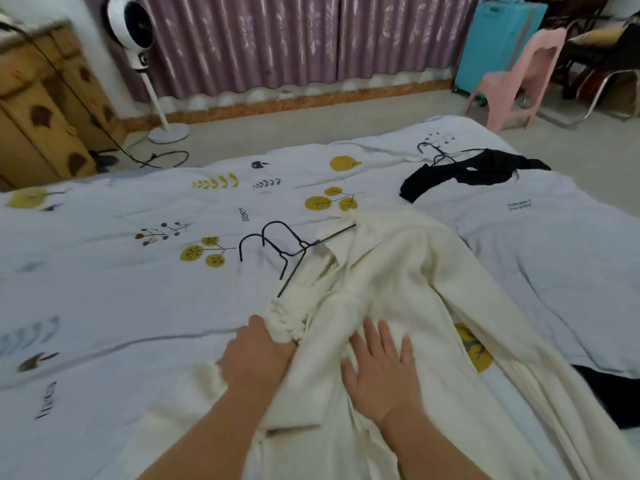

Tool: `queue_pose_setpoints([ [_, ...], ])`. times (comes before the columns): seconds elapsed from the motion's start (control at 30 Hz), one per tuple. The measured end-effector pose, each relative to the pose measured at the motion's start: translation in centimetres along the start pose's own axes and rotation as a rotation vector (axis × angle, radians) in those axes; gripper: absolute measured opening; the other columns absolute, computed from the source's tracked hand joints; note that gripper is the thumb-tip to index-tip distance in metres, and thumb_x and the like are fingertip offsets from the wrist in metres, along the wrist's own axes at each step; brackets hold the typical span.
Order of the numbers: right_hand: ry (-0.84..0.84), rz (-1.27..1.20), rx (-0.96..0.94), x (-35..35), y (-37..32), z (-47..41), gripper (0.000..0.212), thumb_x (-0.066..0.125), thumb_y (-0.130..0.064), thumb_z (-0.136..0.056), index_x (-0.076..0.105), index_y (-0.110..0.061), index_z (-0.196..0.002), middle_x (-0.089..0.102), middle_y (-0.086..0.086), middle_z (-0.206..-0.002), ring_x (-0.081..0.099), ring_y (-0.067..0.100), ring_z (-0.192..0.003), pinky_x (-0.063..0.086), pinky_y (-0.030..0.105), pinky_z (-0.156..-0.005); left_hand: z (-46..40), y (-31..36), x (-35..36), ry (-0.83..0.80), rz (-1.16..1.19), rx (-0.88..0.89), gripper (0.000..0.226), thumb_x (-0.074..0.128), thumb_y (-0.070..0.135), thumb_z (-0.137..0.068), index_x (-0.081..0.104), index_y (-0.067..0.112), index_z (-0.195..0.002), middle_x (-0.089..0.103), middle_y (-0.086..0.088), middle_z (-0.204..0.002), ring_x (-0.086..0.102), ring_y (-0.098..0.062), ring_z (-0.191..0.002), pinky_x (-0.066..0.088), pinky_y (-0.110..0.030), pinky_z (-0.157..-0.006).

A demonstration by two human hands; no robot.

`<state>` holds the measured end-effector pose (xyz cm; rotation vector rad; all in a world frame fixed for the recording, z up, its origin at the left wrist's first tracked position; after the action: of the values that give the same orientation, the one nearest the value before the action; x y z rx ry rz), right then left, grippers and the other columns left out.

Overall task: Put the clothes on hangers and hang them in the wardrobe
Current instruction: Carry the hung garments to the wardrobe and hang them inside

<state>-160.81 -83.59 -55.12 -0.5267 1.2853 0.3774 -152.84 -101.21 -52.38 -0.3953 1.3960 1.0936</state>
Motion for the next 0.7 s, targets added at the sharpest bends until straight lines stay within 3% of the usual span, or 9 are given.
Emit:
queue_pose_setpoints([
  [0.07,-0.165,-0.016,-0.040,-0.6,-0.5,2.4,0.090,-0.012,-0.055,-0.068,0.008,-0.025,-0.150,0.001,-0.006,-0.158,-0.001,0.018,-0.147,0.001,0.045,-0.116,4.0,-1.3,-1.6,-0.015,0.062,-0.039,0.047,0.063,0.051,-0.072,0.043,0.015,-0.093,0.060,-0.008,-0.100,0.057,-0.030,-0.100,0.043,-0.032,-0.075],
  [0.23,-0.172,-0.114,-0.103,-8.9,-0.3,10.5,0.062,0.017,-0.049,-0.088,0.037,-0.024,-0.140,0.027,-0.001,-0.151,0.022,0.019,-0.142,0.024,0.034,-0.113,12.2,-1.6,-12.2,0.170,0.160,0.016,0.041,0.068,0.048,-0.069,0.041,0.018,-0.077,0.053,0.002,-0.073,0.053,-0.025,-0.072,0.040,-0.032,-0.060],
  [0.3,0.153,-0.185,-0.134,-15.2,0.2,13.6,0.040,0.041,-0.029,-0.091,0.052,-0.020,-0.128,0.045,0.005,-0.137,0.041,0.027,-0.131,0.037,0.034,-0.101,14.9,-0.1,-17.7,0.256,0.083,0.103,0.047,0.068,0.052,-0.067,0.039,0.017,-0.076,0.049,0.004,-0.070,0.046,-0.021,-0.065,0.033,-0.032,-0.054],
  [0.37,0.485,-0.269,-0.158,-22.2,0.5,17.0,0.031,0.054,-0.015,-0.078,0.062,-0.017,-0.107,0.057,0.002,-0.109,0.058,0.023,-0.104,0.048,0.030,-0.081,17.7,1.7,-23.1,0.325,-0.014,0.200,0.051,0.069,0.054,-0.066,0.039,0.014,-0.076,0.046,0.003,-0.070,0.041,-0.021,-0.065,0.027,-0.031,-0.050],
  [0.47,0.842,-0.336,-0.174,-33.2,1.0,22.1,0.038,0.044,-0.019,-0.074,0.050,-0.016,-0.111,0.048,0.005,-0.114,0.043,0.019,-0.104,0.045,0.033,-0.086,22.1,4.1,-30.1,0.401,-0.015,0.336,0.046,0.074,0.047,-0.062,0.041,0.017,-0.076,0.042,0.008,-0.066,0.044,-0.022,-0.066,0.025,-0.029,-0.049],
  [0.53,0.945,-0.270,-0.123,-39.8,1.3,25.6,0.048,0.047,-0.023,-0.072,0.043,-0.014,-0.119,0.039,0.010,-0.124,0.038,0.024,-0.112,0.040,0.038,-0.096,25.4,5.2,-34.2,0.451,0.051,0.425,0.041,0.073,0.045,-0.056,0.043,0.021,-0.070,0.045,0.010,-0.063,0.052,-0.026,-0.066,0.028,-0.028,-0.049],
  [0.57,0.907,-0.197,-0.072,-42.5,1.5,27.0,0.056,0.054,-0.021,-0.072,0.041,-0.013,-0.126,0.036,0.012,-0.131,0.035,0.027,-0.119,0.037,0.044,-0.101,27.1,5.7,-36.1,0.471,0.072,0.461,0.038,0.071,0.045,-0.053,0.044,0.022,-0.068,0.047,0.009,-0.062,0.055,-0.027,-0.066,0.031,-0.027,-0.049],
  [0.63,0.706,-0.075,-0.022,-46.7,1.8,29.9,0.070,0.056,-0.021,-0.081,0.023,-0.018,-0.143,0.016,0.009,-0.150,0.015,0.025,-0.139,0.015,0.055,-0.113,30.4,6.6,-39.7,0.494,0.089,0.524,0.035,0.069,0.044,-0.051,0.046,0.022,-0.065,0.052,0.007,-0.060,0.054,-0.027,-0.063,0.035,-0.027,-0.050],
  [0.7,0.547,-0.070,0.003,-49.7,2.5,33.0,0.063,0.045,-0.028,-0.091,0.014,-0.025,-0.146,0.010,-0.004,-0.153,0.006,0.016,-0.143,0.005,0.049,-0.116,33.1,7.2,-42.9,0.497,0.107,0.570,0.037,0.075,0.041,-0.048,0.046,0.024,-0.063,0.052,0.007,-0.058,0.051,-0.025,-0.061,0.035,-0.027,-0.049],
])
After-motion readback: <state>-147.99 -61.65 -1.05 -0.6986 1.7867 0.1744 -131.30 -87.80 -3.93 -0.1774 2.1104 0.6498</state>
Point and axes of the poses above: each hand's wrist, its own z-axis away from the middle knuckle, its own x-axis out of the palm, y = z × x, the point moved 5 cm from there along -z, towards the middle knuckle
